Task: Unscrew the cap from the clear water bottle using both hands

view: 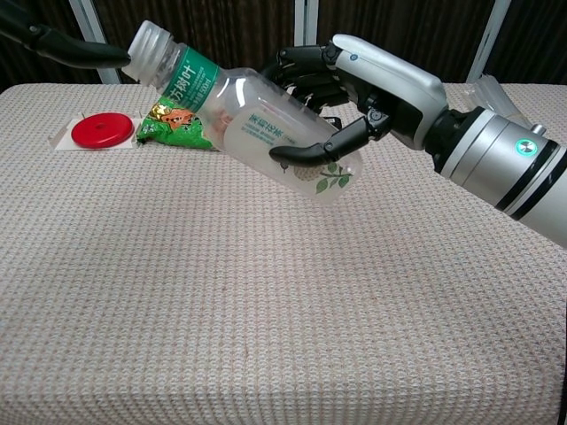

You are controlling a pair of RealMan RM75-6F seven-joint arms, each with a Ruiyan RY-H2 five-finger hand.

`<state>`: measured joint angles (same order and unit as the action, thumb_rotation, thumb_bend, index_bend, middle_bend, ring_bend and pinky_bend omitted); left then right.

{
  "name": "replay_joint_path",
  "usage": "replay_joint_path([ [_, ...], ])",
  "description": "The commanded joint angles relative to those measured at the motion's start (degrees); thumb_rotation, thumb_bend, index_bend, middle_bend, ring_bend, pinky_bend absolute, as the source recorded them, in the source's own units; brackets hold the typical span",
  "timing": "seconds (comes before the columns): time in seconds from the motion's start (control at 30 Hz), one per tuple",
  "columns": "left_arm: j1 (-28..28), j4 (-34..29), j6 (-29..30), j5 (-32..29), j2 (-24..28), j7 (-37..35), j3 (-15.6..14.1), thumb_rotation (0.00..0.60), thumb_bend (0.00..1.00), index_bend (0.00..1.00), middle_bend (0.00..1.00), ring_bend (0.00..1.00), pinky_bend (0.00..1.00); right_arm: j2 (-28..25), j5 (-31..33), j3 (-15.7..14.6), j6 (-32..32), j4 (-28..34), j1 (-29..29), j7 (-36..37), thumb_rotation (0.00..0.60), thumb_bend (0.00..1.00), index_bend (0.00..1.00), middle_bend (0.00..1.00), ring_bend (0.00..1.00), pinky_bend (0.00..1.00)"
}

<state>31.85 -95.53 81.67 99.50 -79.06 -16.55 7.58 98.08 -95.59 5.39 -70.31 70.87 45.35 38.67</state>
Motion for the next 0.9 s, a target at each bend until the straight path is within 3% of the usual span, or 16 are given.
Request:
replay_joint_path([
  [0.03,-0.1,0.2,0.0,-0.1,-0.1,0.2,-0.3,0.600,0.00,0.13,0.07,0.00,0.00,-0.1,0.0,0.0,-0.5,0.1,-0.2,0.0,0.600,0.58,0.69,0.57,0.48,0.62],
  [0.9,0.7,-0.4,0.7,-0.1,-0.5,0.2,-0.3,0.600,0.00,0.13,0.07,0.00,0.00,-0.1,0.7,-0.3,0.5,0.8,0.2,-2.0,0.600,0.58,0.69,0.57,0.48,0.62],
])
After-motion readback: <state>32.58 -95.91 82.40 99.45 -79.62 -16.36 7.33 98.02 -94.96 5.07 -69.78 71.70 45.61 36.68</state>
